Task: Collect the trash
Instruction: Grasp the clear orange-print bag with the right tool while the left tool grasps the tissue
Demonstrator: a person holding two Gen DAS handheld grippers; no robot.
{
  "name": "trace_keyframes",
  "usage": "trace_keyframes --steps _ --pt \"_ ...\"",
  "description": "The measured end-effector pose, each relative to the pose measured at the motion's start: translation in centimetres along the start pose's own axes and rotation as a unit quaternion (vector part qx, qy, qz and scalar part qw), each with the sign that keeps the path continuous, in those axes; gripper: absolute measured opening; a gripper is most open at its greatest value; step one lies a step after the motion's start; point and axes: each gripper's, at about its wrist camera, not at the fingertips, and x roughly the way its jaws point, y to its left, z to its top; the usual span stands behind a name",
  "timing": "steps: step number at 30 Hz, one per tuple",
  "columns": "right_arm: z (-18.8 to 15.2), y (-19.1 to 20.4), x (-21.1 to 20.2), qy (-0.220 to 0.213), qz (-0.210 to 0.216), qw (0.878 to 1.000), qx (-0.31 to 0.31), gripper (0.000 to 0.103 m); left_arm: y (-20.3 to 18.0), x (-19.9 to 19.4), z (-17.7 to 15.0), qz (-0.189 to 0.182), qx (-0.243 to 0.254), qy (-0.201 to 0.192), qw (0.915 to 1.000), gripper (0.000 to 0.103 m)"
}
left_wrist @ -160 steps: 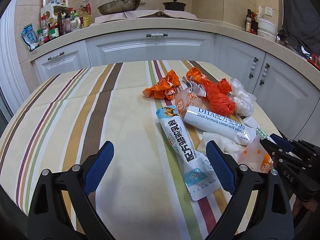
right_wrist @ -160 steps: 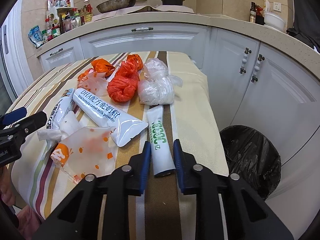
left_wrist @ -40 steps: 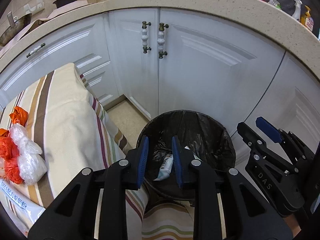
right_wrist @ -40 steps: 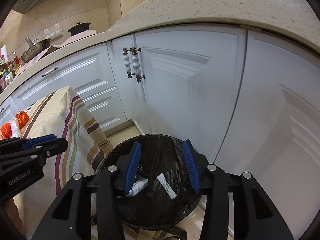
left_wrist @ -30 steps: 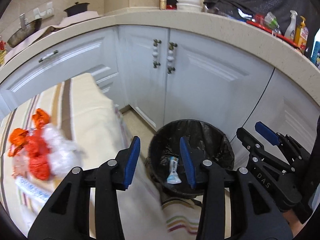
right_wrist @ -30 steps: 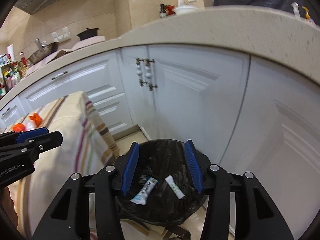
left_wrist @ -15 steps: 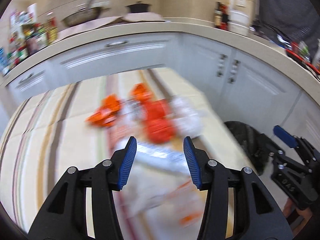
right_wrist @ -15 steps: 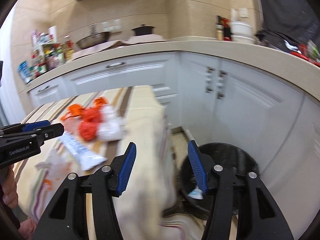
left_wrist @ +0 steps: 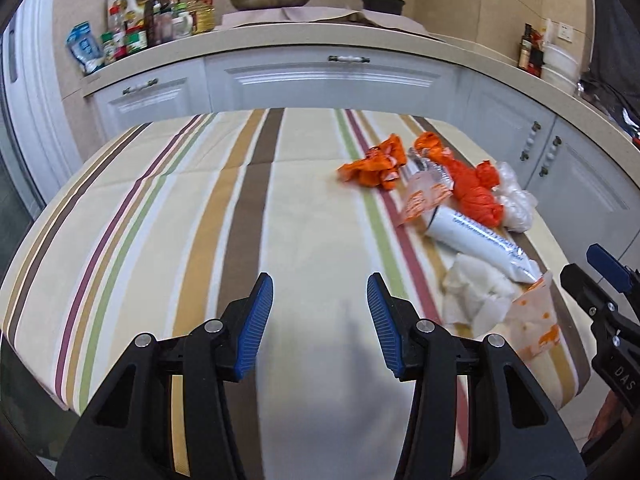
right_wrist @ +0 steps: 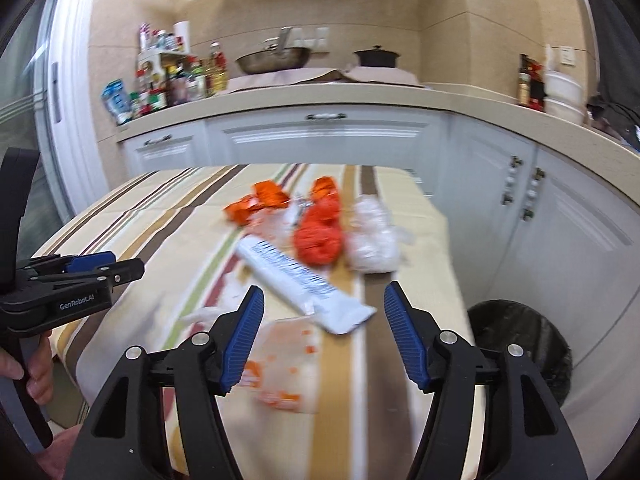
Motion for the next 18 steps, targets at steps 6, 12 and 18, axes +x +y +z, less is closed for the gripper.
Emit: trace_keyframes --steps 6,12,18 --pt "-1.0 1.3 1.3 0.022 0.001 1.0 -0.013 0.062 1.7 -0.1 -0.8 0.004 -0.019 0.001 0.9998 0.048" --pt "-2.1 1.0 2.0 0.046 0.001 0.999 -0.006 0.047 1.2 0.3 -1.0 -0.009 -0.019 0.005 0.9998 0.048" --pt "-2.5 1.9 1.9 0.051 0.012 0.998 -0.031 0.018 -0.4 0.4 -1.2 -0.025 -0.007 0.007 0.9997 0.048"
